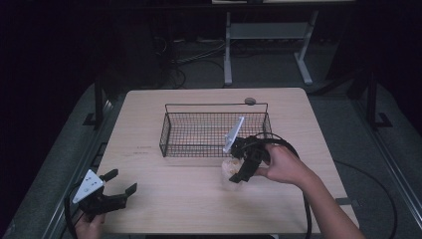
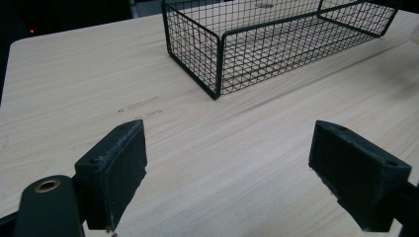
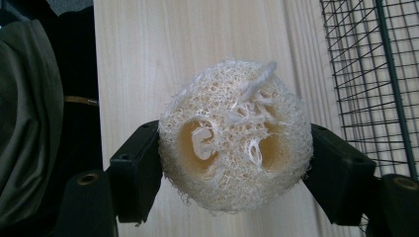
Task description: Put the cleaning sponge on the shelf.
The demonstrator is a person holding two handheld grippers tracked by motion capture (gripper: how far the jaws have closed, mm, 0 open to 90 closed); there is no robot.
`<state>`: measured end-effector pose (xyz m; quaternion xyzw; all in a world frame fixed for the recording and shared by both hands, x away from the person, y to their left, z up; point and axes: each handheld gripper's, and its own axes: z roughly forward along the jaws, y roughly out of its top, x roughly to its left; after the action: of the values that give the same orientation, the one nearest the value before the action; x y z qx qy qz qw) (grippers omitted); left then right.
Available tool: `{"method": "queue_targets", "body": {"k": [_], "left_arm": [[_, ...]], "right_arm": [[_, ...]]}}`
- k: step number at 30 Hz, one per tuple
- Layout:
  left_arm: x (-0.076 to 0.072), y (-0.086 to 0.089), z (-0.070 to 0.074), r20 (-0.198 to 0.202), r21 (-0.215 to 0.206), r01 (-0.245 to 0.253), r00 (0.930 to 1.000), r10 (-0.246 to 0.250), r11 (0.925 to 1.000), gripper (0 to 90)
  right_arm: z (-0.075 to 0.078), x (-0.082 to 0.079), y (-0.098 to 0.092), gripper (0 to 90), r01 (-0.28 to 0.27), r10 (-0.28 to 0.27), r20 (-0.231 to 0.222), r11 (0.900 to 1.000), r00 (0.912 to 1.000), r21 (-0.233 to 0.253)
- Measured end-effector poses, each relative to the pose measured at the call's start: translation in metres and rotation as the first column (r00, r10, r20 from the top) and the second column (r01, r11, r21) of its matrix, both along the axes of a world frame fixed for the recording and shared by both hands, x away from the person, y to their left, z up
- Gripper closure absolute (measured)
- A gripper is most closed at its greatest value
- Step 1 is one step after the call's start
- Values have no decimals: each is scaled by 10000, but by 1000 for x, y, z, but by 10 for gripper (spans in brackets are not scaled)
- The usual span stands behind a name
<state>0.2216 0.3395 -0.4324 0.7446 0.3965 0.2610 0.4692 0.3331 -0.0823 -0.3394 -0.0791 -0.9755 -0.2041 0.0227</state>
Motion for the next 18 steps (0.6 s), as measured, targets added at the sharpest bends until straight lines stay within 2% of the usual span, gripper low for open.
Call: {"method": "queue_targets", "body": {"k": [18], "left_arm": [[0,0,0,7,-27,-21,10000,21,10000,139]], "right_arm": [[25,18,5,281,68,-68,80,10000,9999,1]]}}
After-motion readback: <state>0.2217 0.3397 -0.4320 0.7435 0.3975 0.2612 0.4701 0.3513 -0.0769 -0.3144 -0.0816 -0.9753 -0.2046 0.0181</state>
